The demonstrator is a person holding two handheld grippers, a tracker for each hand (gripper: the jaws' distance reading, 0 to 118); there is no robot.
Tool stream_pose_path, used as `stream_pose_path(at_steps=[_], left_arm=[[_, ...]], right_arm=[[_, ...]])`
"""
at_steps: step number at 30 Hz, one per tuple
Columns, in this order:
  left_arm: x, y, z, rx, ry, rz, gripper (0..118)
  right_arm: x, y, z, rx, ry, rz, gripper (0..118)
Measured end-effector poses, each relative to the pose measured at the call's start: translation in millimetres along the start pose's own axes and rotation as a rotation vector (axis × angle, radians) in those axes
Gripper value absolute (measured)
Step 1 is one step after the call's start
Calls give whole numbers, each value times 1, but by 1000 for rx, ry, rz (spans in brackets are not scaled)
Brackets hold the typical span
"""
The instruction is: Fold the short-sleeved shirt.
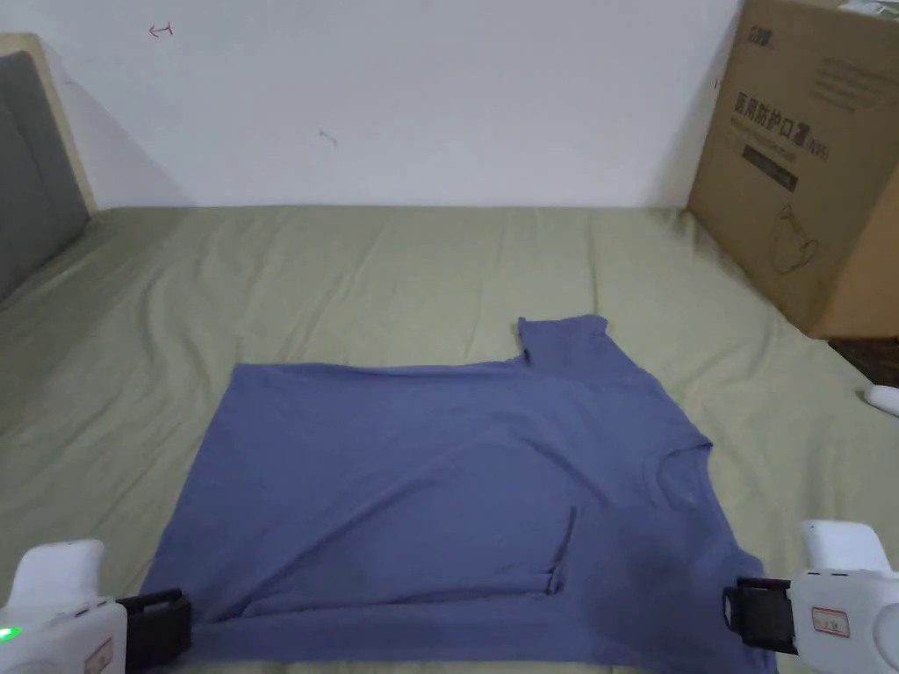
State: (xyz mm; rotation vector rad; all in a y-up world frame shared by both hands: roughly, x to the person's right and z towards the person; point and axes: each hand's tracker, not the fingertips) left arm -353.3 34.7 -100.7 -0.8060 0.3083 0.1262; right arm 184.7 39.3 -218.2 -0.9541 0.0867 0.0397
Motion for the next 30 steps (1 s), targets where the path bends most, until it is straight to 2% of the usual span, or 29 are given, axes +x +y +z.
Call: stream_pose_path(at_steps=[1,2,3,5,6,8,11,13,14,15,16,17,18,21,22,23,24,25,26,28,29,30], left_arm=[[-2,1,5,-10,-9,7,89],[-4,1,10,-5,-36,21,47],[-6,-1,15,5,-68,26,33],[-5,-6,17,-32,-62,20,5],[-6,-11,19,-31,-51,16,0],[-5,-19,20,-75,-49,19,0],[-3,-27,16,-90,-45,12,0],[-6,-31,11,-79,-33,1,1],[-7,-30,9,-83,-33,4,18],[-8,-27,5,-102,-24,2,48],[-10,-28,-2,-124,-17,-2,85],[-11,-27,-7,-131,-16,-4,117],[-13,-26,-11,-127,-21,-4,118],[-18,-18,-22,-143,-5,29,111],[-20,-18,-29,-138,-16,44,105],[-22,-18,-34,-137,-41,60,66],[-24,-18,-40,-153,-54,73,11],[-24,-18,-49,-215,-69,78,1],[-21,-20,-53,-215,-74,93,1],[-12,-19,-48,-222,-73,36,1],[-9,-17,-43,-204,-49,24,1],[-8,-14,-40,-199,-55,21,1]], right_arm=[[-3,-1,5,0,30,4,72],[-5,-3,10,10,69,3,46],[-9,-5,13,18,99,4,33],[-18,-9,16,20,78,17,0],[-26,-15,23,31,53,50,0],[-30,-17,22,18,48,83,0],[-32,-18,8,-33,105,34,0],[-33,-18,4,-36,105,29,0],[-39,-18,4,-41,105,33,0],[-40,-18,2,-49,102,38,0],[-41,-19,1,-54,101,41,0],[-41,-19,0,-61,104,45,0],[-43,-20,-1,-69,107,50,0],[-42,-22,-2,-81,93,59,0],[-41,-23,-3,-82,88,58,0],[-39,-24,-2,-82,89,57,0],[-36,-24,-1,-85,95,54,0],[-34,-24,-1,-90,100,48,0],[-30,-24,-1,-95,104,40,0],[-21,-26,2,-94,103,8,0],[-16,-26,3,-95,104,-7,17],[-12,-26,5,-93,109,-14,41]])
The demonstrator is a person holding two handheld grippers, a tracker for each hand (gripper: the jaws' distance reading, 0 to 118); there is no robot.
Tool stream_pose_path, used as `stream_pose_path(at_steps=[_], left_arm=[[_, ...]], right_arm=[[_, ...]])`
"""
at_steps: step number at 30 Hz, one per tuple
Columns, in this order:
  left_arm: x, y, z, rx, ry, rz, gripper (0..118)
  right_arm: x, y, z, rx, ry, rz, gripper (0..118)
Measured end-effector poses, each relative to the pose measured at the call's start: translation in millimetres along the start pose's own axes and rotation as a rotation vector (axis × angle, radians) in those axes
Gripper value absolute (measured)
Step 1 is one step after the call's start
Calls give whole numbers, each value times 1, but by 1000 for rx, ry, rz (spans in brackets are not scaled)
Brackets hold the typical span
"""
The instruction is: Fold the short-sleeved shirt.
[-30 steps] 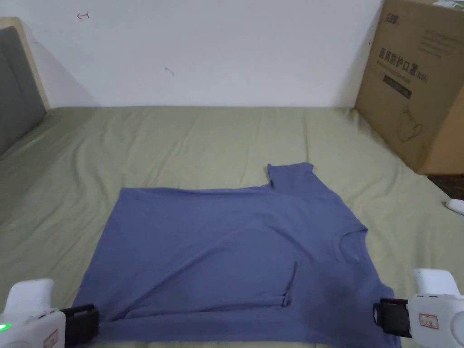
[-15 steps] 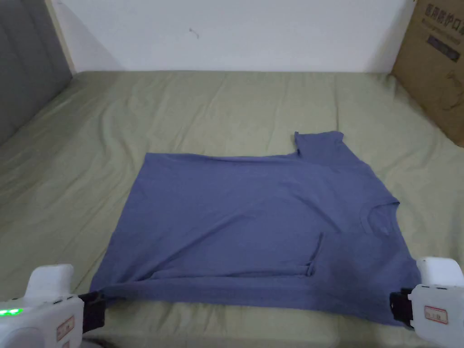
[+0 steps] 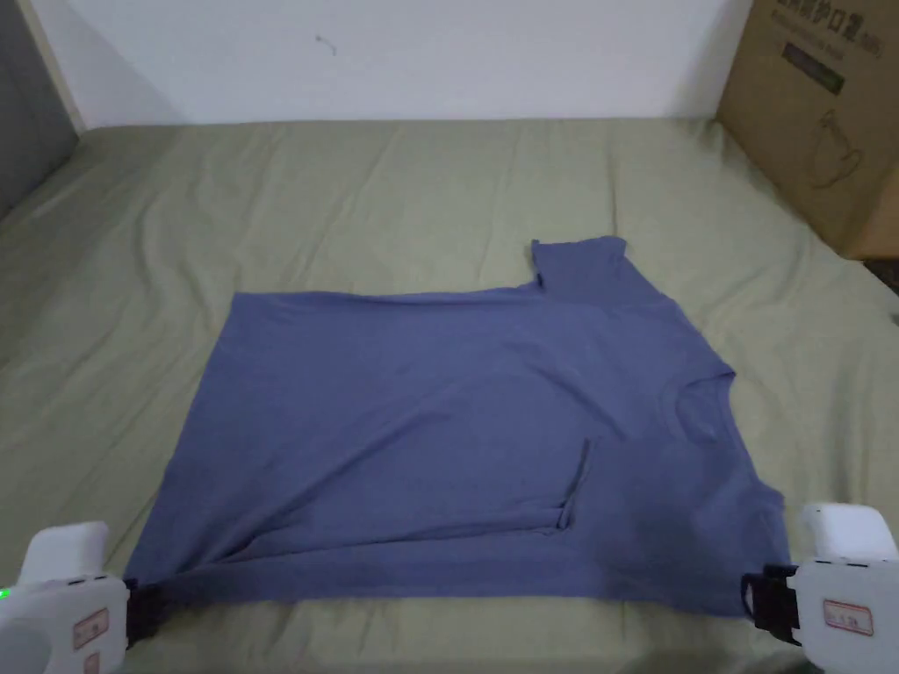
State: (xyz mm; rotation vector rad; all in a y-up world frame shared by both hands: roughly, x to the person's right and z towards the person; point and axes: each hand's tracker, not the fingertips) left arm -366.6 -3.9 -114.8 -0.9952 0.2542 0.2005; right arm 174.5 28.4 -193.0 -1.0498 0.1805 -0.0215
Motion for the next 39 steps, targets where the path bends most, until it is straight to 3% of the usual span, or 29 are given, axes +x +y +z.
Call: stream_pose_path(at_steps=[2,7,8,9,10,11,14,22,28,37,38,39], left_arm=[[-7,-2,-3,1,-3,15,1],[-1,-2,5,0,8,7,1],[0,-1,5,1,9,6,1],[1,0,5,2,10,7,1],[0,-3,5,-2,10,8,1],[1,-2,5,-7,10,10,1],[1,-2,10,-5,7,15,1],[0,10,15,10,7,14,1],[0,44,20,30,-15,10,1],[11,118,-39,-11,47,-41,1],[13,120,-45,-20,46,-51,4],[15,122,-48,-29,53,-58,17]], right_arm=[[7,2,4,23,14,-14,96],[25,17,-10,7,-32,-17,97],[29,18,-18,-21,-18,-27,94],[35,19,-29,-75,4,-52,78],[34,17,-35,-97,14,-41,24],[31,14,-36,-133,39,-46,0],[27,12,-38,-116,10,-9,0],[31,30,-26,-71,16,-31,0],[42,66,-18,-7,64,-100,0],[51,142,-69,16,2,-141,0],[50,143,-73,28,6,-144,0],[49,145,-77,33,9,-138,5]])
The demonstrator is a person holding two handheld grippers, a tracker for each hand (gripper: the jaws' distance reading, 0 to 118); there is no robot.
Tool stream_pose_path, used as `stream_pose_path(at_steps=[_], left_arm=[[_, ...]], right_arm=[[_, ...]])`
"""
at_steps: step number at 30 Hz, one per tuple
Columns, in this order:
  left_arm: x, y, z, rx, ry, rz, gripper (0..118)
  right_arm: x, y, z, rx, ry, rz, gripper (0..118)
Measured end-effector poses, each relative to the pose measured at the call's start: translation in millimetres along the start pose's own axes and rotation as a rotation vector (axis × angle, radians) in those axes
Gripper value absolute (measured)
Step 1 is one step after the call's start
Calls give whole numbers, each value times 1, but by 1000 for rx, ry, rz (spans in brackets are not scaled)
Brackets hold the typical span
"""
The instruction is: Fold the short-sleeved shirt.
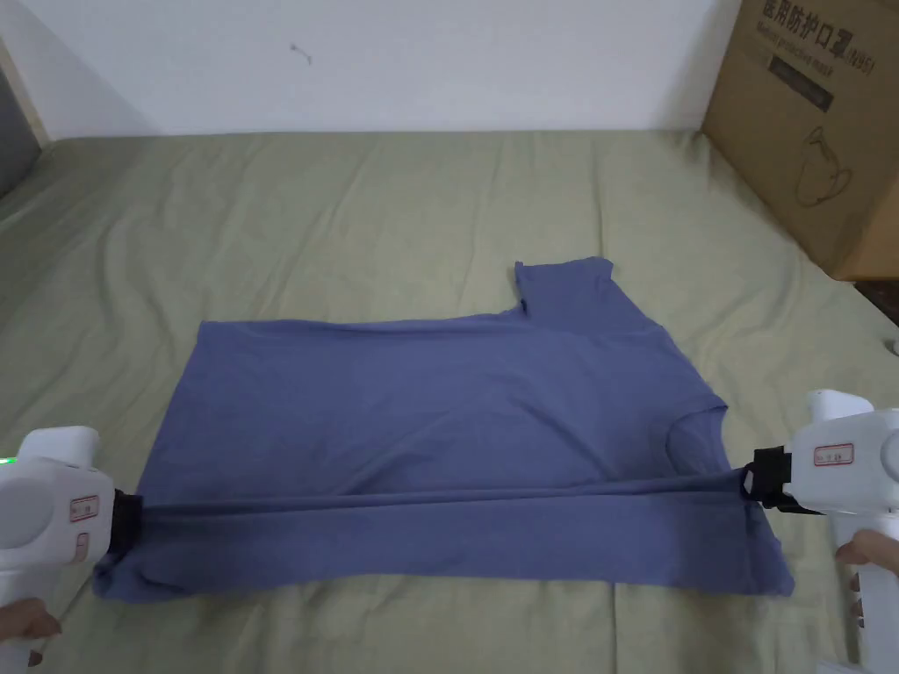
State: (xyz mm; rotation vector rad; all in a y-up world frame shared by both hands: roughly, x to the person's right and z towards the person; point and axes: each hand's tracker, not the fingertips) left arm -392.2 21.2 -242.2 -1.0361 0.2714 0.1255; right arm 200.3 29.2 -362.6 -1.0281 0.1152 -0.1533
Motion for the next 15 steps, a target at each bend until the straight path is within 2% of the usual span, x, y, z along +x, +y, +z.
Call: stream_pose_path(at_steps=[1,2,3,4,7,8,9,10,11,12,15], left_arm=[[2,1,1,-4,33,-4,42],[2,1,2,0,49,-8,86],[0,-2,7,16,52,0,107],[-1,-5,15,51,46,9,113],[-8,-14,35,59,18,24,108],[-10,-20,42,59,-5,35,91],[-10,-29,48,79,-41,51,59],[-11,-37,51,72,-59,46,14],[-10,-44,49,60,-59,48,0],[-7,-57,49,50,-32,62,0],[-6,-76,45,41,-57,58,0]], right_arm=[[-2,1,-1,-5,-37,13,22],[-4,1,0,-4,-74,31,52],[-5,0,4,3,-62,34,67],[-5,-2,10,17,-47,34,68],[-8,-12,31,48,-20,30,67],[-9,-17,37,71,3,45,54],[-10,-23,42,85,7,54,25],[-13,-31,46,83,9,71,0],[-16,-41,49,91,4,102,0],[-20,-50,51,68,18,88,0],[-31,-73,44,15,5,151,0]])
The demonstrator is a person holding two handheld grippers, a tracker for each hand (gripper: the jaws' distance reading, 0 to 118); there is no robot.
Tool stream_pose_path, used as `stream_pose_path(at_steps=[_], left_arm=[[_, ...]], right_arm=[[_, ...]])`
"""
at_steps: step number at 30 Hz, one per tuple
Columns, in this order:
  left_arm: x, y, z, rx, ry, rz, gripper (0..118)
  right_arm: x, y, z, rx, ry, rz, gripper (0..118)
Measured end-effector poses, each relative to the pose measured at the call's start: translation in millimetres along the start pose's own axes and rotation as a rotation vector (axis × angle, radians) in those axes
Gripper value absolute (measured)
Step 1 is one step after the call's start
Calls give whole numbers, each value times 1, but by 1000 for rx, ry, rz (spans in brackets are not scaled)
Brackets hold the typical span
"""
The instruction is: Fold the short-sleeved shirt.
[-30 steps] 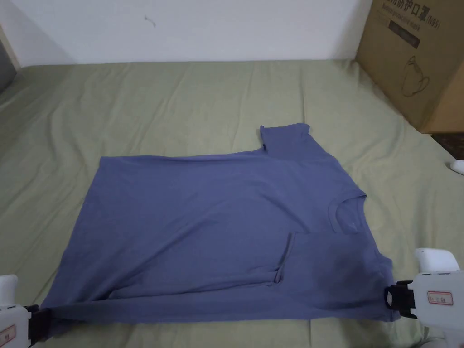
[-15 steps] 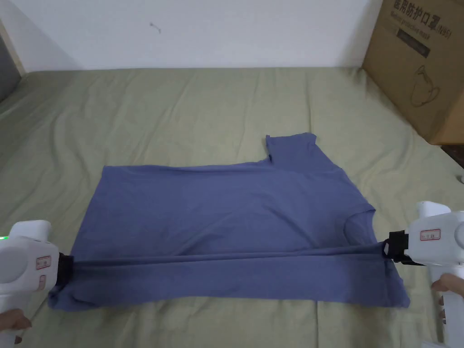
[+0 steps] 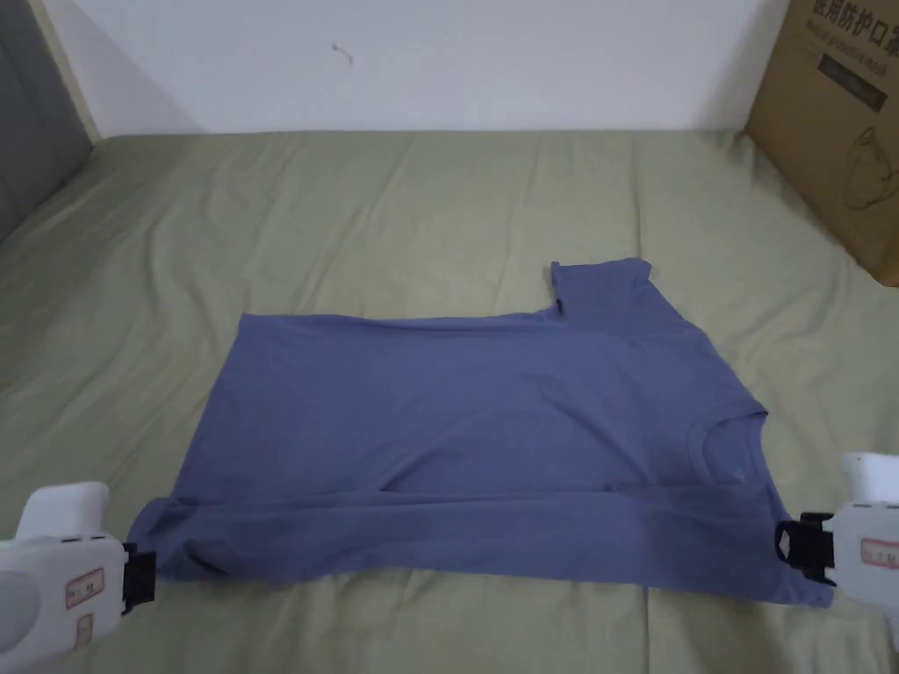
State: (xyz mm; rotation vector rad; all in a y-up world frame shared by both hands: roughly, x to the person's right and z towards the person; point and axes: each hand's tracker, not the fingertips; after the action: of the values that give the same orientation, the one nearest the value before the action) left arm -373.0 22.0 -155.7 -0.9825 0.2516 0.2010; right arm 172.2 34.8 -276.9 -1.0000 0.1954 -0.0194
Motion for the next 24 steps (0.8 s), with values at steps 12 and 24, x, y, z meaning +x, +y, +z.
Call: stream_pose_path(at_steps=[12,24], left_arm=[[-21,12,-61,-44,-108,259,94],[-3,18,-55,-30,-40,138,8]], right_arm=[[9,-37,-3,-56,2,-99,0],[44,-4,-26,-31,-6,-185,94]])
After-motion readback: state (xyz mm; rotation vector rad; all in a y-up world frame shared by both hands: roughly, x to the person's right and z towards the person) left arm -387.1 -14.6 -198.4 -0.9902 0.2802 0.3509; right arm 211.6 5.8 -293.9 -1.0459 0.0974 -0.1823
